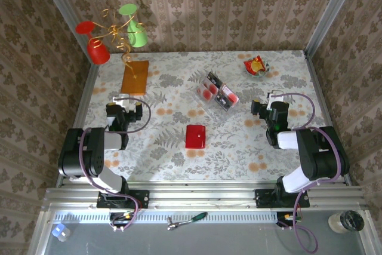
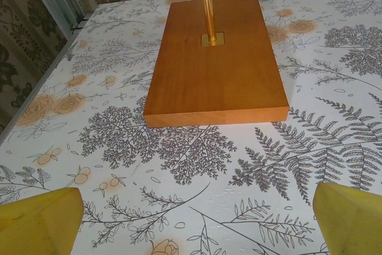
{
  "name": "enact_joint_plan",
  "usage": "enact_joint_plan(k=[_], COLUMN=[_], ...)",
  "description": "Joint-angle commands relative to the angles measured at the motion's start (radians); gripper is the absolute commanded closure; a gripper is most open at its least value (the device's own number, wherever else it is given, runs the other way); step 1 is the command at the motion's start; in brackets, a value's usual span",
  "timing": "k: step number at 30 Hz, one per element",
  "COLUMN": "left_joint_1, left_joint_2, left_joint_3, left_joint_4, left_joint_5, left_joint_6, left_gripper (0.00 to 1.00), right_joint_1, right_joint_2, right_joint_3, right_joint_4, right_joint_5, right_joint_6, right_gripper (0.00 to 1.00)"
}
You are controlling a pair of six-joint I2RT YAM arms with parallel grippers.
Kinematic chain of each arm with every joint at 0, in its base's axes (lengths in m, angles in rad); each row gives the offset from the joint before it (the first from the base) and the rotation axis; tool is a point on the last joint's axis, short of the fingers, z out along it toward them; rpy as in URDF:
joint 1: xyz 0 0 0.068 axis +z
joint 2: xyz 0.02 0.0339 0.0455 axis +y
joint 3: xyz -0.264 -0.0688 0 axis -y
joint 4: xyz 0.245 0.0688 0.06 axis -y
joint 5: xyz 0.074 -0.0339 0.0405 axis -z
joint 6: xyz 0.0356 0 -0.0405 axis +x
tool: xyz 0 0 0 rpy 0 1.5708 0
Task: Put the credit cards into the card holder
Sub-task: Reset both arms
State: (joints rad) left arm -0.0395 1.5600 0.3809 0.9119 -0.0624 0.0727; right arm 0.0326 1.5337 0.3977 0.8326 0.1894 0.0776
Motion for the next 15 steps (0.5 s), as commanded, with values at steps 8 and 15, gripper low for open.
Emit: enact_joint_plan(k=[8,15], left_joint_1=[-0.003,-0.003], left_joint_2=[-0.003,-0.004], left_joint_3=[0.003,0.002], left_joint_4=[0.024,0.023], left_joint_5=[0.014,0.013], left_joint_6=[0.013,0.013], left_gripper=[0.00,0.00], right_joint_1=[0.001,0.000], right_joint_2=[0.001,-0.005], right_joint_3=[0.010,0.000], right_joint_4=[0.026,0.040], right_joint_5=[-0.006,-0.014], right_joint_6=[-0.018,-0.019], right_gripper=[0.00,0.00])
